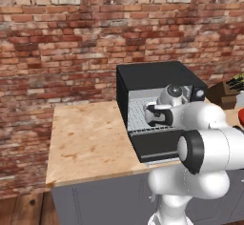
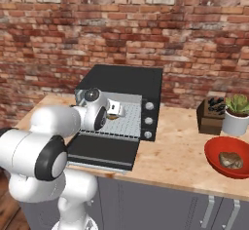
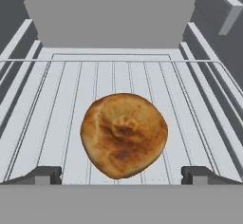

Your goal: Pick up the heated bread from the toaster oven and place it in the bowl. Then move the bread bowl to the dining counter.

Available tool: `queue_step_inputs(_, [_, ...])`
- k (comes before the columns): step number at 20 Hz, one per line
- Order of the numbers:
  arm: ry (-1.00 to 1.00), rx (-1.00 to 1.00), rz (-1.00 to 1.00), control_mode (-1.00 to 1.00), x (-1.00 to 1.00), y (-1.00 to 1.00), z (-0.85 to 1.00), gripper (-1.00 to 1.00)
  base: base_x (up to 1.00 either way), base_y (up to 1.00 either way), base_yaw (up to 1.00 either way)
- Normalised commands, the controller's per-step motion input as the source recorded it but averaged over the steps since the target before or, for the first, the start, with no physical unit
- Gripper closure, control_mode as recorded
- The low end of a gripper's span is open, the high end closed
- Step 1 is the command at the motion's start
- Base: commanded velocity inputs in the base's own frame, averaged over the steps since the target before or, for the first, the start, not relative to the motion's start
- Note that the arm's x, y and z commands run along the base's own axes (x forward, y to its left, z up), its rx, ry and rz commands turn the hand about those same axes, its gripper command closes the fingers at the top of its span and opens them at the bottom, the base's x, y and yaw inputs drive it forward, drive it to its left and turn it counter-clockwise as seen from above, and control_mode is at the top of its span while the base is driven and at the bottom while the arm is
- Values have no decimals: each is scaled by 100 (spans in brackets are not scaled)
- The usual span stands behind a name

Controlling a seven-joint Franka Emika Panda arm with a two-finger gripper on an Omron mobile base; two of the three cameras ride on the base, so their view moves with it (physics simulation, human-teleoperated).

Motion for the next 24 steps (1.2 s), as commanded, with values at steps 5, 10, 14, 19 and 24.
queue_step_inputs(5, [0,0,-2,-100,7,-1,-17,-100,0,0,0])
queue_step_inputs(10, [0,0,-1,-100,2,-2,-11,-100,0,0,0])
queue_step_inputs(14, [0,0,-1,-100,0,-5,-1,-100,0,0,0])
queue_step_inputs(19, [0,0,0,-100,5,-1,0,-100,0,0,0])
queue_step_inputs(24, [-1,2,0,-100,12,0,0,-100,0,0,0])
